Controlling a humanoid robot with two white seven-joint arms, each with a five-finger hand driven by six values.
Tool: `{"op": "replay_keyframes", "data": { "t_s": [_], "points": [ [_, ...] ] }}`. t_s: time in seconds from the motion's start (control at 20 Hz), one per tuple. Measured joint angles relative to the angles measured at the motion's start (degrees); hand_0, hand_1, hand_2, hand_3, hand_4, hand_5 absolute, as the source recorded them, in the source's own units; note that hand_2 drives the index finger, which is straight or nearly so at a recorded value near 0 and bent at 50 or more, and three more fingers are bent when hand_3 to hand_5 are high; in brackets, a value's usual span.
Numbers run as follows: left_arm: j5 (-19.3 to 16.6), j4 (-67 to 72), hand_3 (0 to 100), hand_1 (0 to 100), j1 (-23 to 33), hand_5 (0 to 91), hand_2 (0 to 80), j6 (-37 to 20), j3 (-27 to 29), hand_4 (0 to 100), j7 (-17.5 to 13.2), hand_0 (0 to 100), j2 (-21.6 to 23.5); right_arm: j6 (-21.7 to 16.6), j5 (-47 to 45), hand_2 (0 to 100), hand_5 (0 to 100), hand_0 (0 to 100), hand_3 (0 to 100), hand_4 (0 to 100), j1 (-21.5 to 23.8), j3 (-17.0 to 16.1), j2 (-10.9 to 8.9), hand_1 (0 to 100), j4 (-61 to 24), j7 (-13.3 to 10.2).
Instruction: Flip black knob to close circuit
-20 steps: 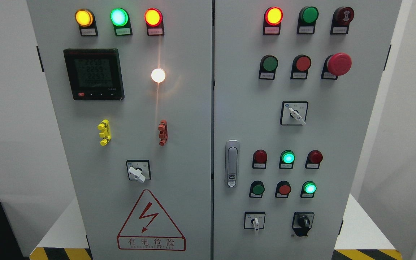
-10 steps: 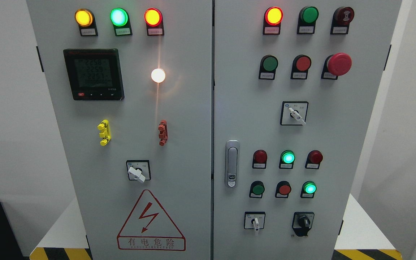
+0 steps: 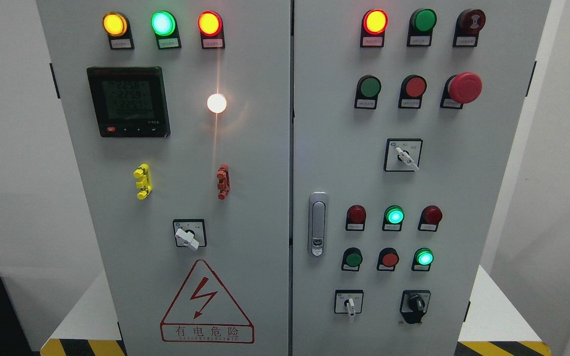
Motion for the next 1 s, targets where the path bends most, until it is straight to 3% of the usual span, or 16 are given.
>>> {"op": "replay_keyframes", "data": {
  "t_s": [0.55,1.0],
  "points": [
    [0.00,0.00,0,56,0.00,0.0,0.0,0.00,0.00,0,0.00,12,0.00,3.15,5.72,92,91,0,100,93,-8.44,-0.92,0.55,8,-5.58,3.87],
    [0.00,0.00,0,56,0.00,0.0,0.0,0.00,0.00,0,0.00,12,0.00,4.62,8.39,92,92,0,100,94,-15.75,-1.20,0.41,7,-4.92,5.00]
  ]
}}
